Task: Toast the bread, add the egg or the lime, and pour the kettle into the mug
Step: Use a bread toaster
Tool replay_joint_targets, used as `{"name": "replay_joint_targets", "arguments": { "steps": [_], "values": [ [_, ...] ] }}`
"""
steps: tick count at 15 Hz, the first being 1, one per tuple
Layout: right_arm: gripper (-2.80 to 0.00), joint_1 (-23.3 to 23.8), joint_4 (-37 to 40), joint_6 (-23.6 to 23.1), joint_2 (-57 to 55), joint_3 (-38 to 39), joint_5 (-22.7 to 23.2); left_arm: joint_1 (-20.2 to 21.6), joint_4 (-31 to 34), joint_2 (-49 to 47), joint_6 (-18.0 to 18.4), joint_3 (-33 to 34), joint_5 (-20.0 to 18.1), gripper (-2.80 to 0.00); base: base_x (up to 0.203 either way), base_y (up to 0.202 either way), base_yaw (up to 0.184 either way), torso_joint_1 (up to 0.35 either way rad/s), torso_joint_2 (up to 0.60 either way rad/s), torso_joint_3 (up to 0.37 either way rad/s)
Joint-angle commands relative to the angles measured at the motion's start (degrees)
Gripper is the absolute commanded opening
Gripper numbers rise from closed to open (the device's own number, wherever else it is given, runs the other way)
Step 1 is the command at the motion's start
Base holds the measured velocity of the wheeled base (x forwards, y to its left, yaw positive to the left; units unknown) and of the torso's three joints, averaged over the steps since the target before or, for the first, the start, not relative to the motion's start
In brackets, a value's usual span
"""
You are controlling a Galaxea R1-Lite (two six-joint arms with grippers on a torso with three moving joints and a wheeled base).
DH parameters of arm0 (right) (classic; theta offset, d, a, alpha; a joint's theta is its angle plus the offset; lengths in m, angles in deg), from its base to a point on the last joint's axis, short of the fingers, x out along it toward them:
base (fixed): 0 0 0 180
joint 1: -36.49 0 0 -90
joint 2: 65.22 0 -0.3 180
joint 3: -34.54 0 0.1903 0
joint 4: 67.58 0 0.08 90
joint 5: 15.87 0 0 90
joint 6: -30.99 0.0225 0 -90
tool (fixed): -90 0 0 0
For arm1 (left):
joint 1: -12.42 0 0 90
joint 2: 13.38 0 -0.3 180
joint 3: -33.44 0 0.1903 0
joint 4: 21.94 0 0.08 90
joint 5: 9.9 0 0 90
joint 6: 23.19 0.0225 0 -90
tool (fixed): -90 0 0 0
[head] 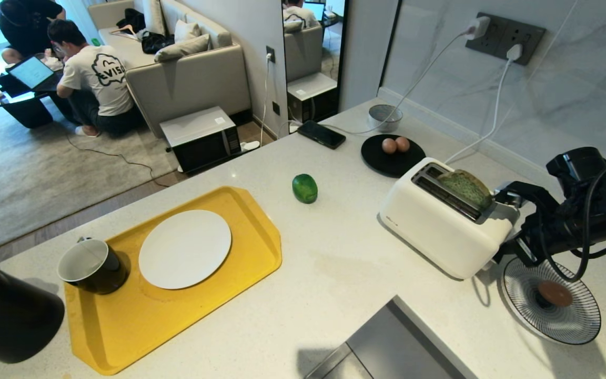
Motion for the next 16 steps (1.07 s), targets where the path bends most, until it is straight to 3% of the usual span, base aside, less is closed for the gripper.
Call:
{"name": "replay_joint_targets", "arguments": {
  "steps": [1, 10, 16],
  "values": [
    [-2.8, 0.0, 0.2, -0.2, -0.1, 0.0, 0.1, 0.0, 0.0, -0.1, 0.0, 0.0, 0.0, -2.8, 0.0, 0.0, 0.0, 0.0, 0.0, 0.0],
    [-2.8, 0.1, 0.2, -0.1, 0.5, 0.1, 0.1, 0.0, 0.0, -0.1, 0.0, 0.0, 0.0, -2.8, 0.0, 0.0, 0.0, 0.0, 0.0, 0.0],
    [-2.8, 2.0, 0.3, 0.2, 6.5, 1.4, 0.0, 0.0, 0.0, -0.1, 0.0, 0.0, 0.0, -2.8, 0.0, 0.0, 0.0, 0.0, 0.0, 0.0]
  ]
}}
